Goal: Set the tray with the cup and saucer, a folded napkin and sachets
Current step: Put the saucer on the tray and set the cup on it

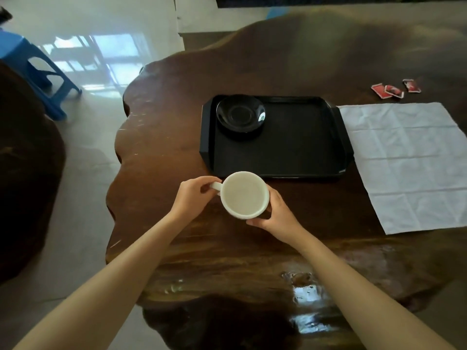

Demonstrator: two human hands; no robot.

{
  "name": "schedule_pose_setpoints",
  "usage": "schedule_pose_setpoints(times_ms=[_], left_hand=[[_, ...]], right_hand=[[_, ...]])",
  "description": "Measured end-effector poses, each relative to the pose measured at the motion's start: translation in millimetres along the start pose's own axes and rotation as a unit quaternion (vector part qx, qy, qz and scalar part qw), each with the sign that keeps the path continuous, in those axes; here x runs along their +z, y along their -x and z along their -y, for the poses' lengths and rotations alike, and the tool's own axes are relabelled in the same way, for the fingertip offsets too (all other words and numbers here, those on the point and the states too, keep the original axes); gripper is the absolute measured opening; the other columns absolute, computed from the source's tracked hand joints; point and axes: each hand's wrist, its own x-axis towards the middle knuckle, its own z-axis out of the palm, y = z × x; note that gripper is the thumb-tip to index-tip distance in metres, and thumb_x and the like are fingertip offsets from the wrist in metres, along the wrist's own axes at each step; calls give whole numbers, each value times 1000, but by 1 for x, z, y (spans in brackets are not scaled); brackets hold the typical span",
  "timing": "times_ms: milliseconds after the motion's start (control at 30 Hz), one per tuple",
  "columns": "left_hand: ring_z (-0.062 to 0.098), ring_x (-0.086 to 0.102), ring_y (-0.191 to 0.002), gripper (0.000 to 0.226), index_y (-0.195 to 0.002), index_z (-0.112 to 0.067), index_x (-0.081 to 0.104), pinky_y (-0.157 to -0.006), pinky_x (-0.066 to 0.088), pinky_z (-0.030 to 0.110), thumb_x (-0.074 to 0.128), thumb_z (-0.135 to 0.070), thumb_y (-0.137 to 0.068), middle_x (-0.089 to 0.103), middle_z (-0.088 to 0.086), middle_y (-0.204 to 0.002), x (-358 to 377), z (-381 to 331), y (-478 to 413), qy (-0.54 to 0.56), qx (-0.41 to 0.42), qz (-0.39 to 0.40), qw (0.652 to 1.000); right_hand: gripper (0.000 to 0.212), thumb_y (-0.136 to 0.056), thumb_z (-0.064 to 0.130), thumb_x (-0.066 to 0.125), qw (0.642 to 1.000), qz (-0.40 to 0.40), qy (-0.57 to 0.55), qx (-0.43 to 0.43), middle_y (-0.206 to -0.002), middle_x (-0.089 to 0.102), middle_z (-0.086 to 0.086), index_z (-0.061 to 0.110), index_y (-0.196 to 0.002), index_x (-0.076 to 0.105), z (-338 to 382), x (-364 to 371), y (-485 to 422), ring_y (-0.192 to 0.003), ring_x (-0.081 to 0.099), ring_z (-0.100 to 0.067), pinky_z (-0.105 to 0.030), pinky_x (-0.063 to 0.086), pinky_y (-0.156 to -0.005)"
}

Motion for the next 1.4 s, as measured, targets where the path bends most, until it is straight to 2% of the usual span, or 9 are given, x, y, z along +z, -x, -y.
schedule_pose_setpoints(times_ms=[200,267,333,500,667,767,900,1167,1400], left_hand=[[3,63,-70,18,-91,-21,73,-58,43,4,70,-12,-76,70,-5,-80,-9,-28,-42,41,-54,-45,997],[7,66,-69,17,-90,-21,73,-62,48,10,70,-12,-76,70,-5,-78,-10,-39,-60,60,-62,-53,995],[10,66,-73,16,-90,-22,72,-69,51,22,70,-13,-77,68,-7,-77,-12,-51,-82,67,-66,-63,994],[16,64,-83,18,-87,-27,70,-77,53,30,68,-13,-76,69,-2,-89,-18,-69,-150,86,-124,-81,985],[17,62,-79,23,-72,-29,67,-68,48,26,66,-6,-75,66,-5,-77,-20,-67,-205,50,-149,-84,984],[16,58,-76,21,-71,-23,69,-60,40,22,63,-4,-77,61,-8,-70,-15,-58,-232,-4,-160,-75,984],[18,56,-79,19,-80,-17,72,-67,40,27,61,-1,-77,63,-1,-78,-1,-43,-256,-48,-162,-75,983],[19,58,-83,20,-87,-14,74,-71,39,26,63,0,-77,67,3,-85,12,-18,-274,-89,-133,-73,984],[21,59,-87,25,-95,-15,72,-72,37,25,64,-4,-75,69,6,-92,13,-12,-277,-111,-121,-74,984]], right_hand=[[84,-68,19,81,998,17,-65,-13,-135,37,13,44,-132,31,25,-36,-37,-119,41,3,0,37,-80],[80,-68,22,81,996,33,-84,-24,-131,41,22,57,-123,33,36,-53,-52,-116,43,14,1,40,-77],[80,-69,22,81,995,41,-86,-32,-125,42,27,56,-122,32,47,-69,-73,-111,42,20,2,40,-75],[86,-67,22,82,994,54,-94,-30,-121,45,24,36,-135,29,66,-102,-136,-111,48,3,-5,46,-73],[85,-68,13,80,994,64,-88,-30,-126,47,10,27,-136,31,71,-116,-195,-119,45,-11,-28,43,-95],[84,-69,11,79,994,68,-82,-32,-127,46,8,28,-136,32,67,-114,-224,-118,45,-11,-24,43,-90],[82,-69,7,77,994,69,-81,-29,-125,48,7,26,-136,33,52,-110,-252,-113,48,-11,-18,46,-79],[82,-67,5,77,996,49,-75,-27,-132,47,-2,21,-135,35,33,-101,-273,-120,45,-18,-36,44,-98],[82,-69,8,77,995,38,-78,-44,-135,45,-2,21,-137,33,31,-95,-274,-124,43,-18,-37,41,-103]])
